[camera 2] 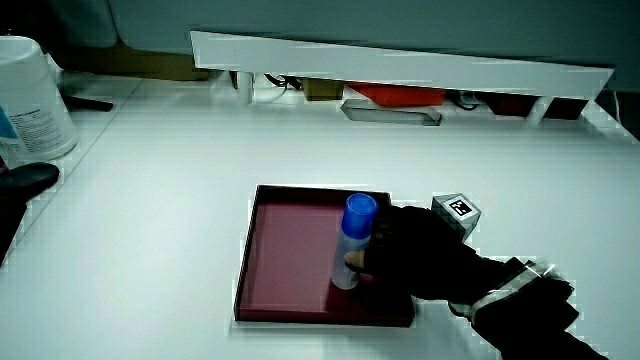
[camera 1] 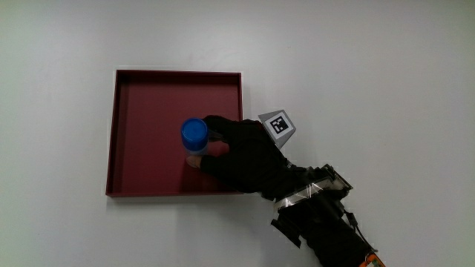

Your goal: Place glue into plate

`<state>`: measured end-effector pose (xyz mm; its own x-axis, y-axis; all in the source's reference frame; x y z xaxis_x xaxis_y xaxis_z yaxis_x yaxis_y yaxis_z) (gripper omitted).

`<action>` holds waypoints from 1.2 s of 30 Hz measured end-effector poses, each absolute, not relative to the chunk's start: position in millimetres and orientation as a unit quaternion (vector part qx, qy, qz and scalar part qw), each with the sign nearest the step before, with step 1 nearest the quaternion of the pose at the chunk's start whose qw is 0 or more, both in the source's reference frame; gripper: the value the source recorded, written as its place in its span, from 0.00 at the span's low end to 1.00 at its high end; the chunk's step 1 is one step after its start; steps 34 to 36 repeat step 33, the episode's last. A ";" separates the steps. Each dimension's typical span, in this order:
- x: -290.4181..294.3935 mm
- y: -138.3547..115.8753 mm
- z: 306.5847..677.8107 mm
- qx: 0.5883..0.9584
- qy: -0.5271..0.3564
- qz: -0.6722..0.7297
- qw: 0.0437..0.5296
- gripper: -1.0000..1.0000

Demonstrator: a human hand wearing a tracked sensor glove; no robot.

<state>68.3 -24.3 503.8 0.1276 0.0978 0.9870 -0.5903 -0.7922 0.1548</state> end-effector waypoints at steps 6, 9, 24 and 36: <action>74.8 -24.3 502.5 0.675 -0.161 0.653 0.304 0.15; 86.9 -22.8 497.0 0.672 -0.141 0.650 0.326 0.06; 146.6 -15.1 461.9 0.695 -0.146 0.570 0.413 0.00; 188.8 -4.7 445.5 0.707 -0.180 0.556 0.398 0.00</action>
